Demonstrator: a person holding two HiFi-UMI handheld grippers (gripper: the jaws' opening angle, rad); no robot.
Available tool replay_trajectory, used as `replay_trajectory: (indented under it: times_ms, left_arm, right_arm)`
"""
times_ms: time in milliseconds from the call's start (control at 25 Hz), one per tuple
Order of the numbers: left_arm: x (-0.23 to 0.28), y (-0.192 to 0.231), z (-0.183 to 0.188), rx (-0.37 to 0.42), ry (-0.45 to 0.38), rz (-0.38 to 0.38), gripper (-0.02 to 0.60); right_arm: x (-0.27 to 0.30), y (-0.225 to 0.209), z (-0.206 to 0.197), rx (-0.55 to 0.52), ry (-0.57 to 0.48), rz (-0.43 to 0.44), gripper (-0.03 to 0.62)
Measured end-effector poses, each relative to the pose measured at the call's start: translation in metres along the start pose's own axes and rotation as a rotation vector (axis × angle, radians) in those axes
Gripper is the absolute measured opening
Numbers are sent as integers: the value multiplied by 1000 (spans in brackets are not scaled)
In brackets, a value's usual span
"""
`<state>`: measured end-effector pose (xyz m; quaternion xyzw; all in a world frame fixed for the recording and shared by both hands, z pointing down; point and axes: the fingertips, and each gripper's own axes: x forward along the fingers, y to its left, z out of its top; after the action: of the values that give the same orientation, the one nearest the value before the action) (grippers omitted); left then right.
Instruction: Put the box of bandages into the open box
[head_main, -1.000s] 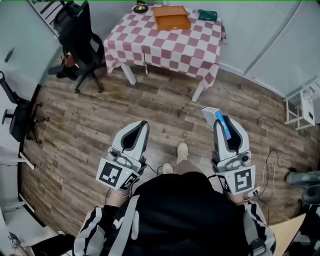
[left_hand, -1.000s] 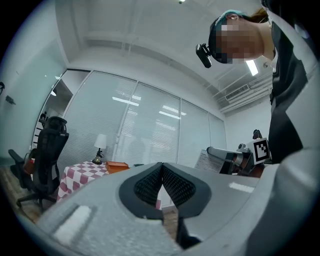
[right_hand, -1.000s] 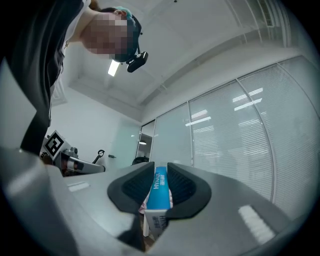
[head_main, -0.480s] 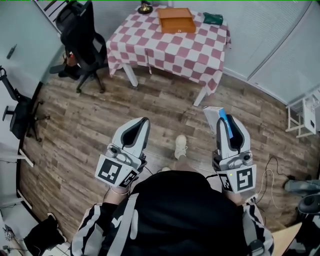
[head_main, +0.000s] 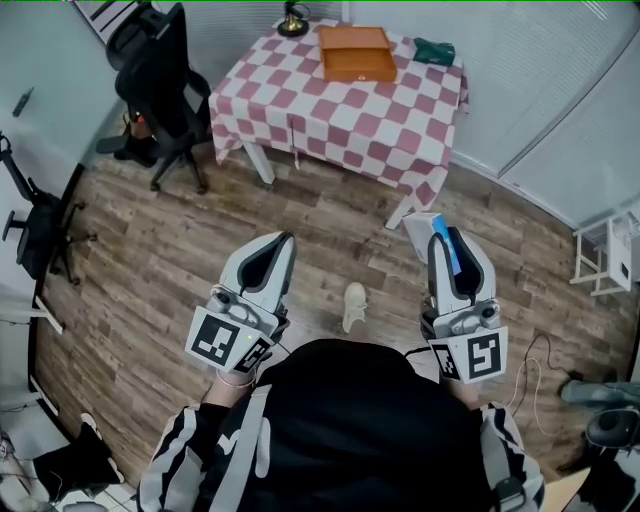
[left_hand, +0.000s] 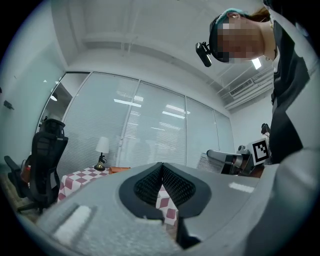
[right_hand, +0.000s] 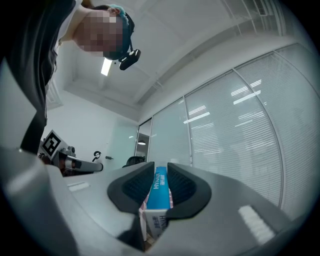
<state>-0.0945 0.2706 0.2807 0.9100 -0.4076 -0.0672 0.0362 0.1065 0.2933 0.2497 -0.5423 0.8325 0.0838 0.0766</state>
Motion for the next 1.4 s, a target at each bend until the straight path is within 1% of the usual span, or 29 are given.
replay_trajectory:
  times_ms: [200,560,800,920,1120,1400]
  left_arm:
    - [30,21,0,-1,-5,22,-5]
    - [85,52,12,15,-11,62,-5]
    - [128,65,11,18,-16,76,-5]
    - [149,72,9,17,-21,85,-5]
    - [175,79,4,5,-21,93,-5]
    - [186,84,2,12,-6,83,-5]
  right_arm:
    - [36,-21,-7,17,1,22,80]
    - [91,-65,-14,27,12,45,80]
    - [121,-100,-25,34,18,61,80]
    - [138,-111,-30,41,15,83,80]
    - [157,-121,-45,63,32,118,80]
    - [171,-106,-51,107,44,161,80]
